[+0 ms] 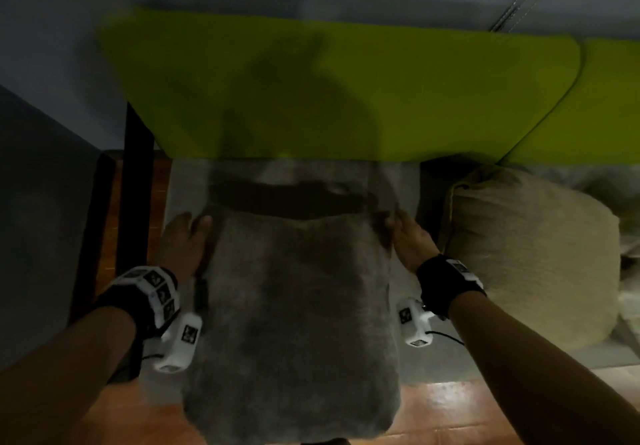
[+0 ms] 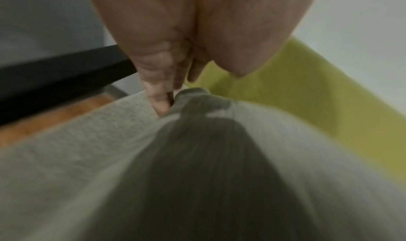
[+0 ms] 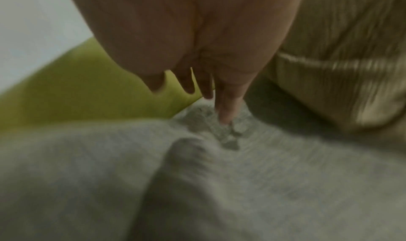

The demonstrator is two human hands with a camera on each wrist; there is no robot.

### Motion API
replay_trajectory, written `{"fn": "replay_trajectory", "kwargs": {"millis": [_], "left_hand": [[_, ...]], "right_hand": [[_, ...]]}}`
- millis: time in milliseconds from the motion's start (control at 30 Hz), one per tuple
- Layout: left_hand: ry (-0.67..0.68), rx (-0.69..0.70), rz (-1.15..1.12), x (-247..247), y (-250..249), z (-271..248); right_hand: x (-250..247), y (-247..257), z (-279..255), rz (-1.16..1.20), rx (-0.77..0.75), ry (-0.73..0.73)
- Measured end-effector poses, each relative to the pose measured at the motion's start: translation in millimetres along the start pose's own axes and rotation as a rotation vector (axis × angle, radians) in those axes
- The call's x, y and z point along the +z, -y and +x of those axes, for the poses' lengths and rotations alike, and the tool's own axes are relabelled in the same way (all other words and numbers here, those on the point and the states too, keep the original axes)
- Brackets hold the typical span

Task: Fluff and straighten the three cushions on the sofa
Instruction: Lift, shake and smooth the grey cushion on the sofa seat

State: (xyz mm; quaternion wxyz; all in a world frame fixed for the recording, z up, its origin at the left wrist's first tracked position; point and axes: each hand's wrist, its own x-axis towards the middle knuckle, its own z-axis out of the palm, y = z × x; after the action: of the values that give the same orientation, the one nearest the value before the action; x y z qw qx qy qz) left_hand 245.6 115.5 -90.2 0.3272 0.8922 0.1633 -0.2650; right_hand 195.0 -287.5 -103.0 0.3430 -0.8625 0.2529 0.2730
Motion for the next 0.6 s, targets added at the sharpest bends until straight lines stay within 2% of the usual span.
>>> {"fn": "replay_trajectory", "kwargs": {"millis": [67,133,200,333,500,600], "left_hand": [[-0.022,-0.09,-0.083,-5,-8,14],[-0.014,-0.081,-0.033,-10,-7,24],[-0.031,-0.019,0.093,-16,-5,27],[-0.113,0.034,0.133,-26,-1,21],[-0.184,0.155,0.32,-31,-6,17],[-0.269,0.201,0.304,-30,-12,14]], "right_hand": [[1,1,7,0.233,0.084,-0.005],[2,2,13,0.313,0.135,-0.002],[2,0,19,0.304,0.163,-0.041],[-4,-10,25,0.311,0.19,-0.108],[-17,0,28,0.023,0.012,-0.17],[-13,2,27,0.17,0.036,-0.162]]}}
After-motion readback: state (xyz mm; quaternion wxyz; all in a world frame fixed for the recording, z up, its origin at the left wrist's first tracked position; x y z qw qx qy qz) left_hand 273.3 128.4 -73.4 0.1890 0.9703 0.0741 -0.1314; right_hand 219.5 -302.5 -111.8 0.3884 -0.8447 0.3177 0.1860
